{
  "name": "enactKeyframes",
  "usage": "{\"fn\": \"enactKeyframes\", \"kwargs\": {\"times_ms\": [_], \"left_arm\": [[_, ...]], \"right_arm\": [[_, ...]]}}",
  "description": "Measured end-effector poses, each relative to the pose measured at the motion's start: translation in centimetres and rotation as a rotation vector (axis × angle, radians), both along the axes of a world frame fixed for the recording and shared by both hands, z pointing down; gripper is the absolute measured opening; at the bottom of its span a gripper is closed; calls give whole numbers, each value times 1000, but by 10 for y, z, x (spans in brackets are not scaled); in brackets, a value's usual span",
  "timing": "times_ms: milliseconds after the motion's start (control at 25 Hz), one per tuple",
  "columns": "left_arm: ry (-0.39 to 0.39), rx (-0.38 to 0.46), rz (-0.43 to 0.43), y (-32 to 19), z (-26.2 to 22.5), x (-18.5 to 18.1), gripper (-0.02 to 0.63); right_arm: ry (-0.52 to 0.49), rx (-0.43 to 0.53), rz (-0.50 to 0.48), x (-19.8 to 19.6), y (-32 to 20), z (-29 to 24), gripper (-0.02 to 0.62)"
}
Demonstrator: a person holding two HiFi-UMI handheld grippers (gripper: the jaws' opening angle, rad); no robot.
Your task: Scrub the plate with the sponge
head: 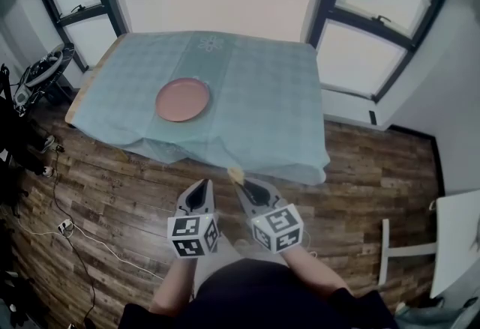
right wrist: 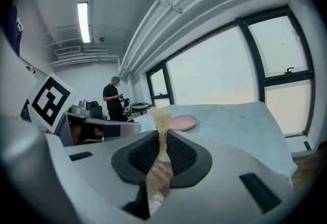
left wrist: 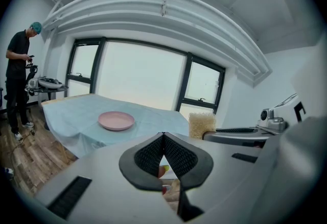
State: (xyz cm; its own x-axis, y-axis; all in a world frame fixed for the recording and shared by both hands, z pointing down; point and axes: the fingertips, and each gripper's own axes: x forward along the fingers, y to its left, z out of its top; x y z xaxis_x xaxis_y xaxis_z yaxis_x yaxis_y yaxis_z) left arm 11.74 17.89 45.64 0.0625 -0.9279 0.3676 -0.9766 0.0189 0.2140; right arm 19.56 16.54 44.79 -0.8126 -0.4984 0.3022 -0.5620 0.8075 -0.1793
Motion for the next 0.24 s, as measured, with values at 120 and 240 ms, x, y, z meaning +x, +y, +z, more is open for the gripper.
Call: {"fn": "enactKeyframes", "kwargs": {"times_ms": [120,240], "left_arm": [[-6,-1,-4,-1,-2,1,11],[-7,-4,-11,-1,-3,1,11]], "right_arm": [[1,3,-2,0,-1,-1,52],[-1,7,-7,-1,-2,-3,52]]}}
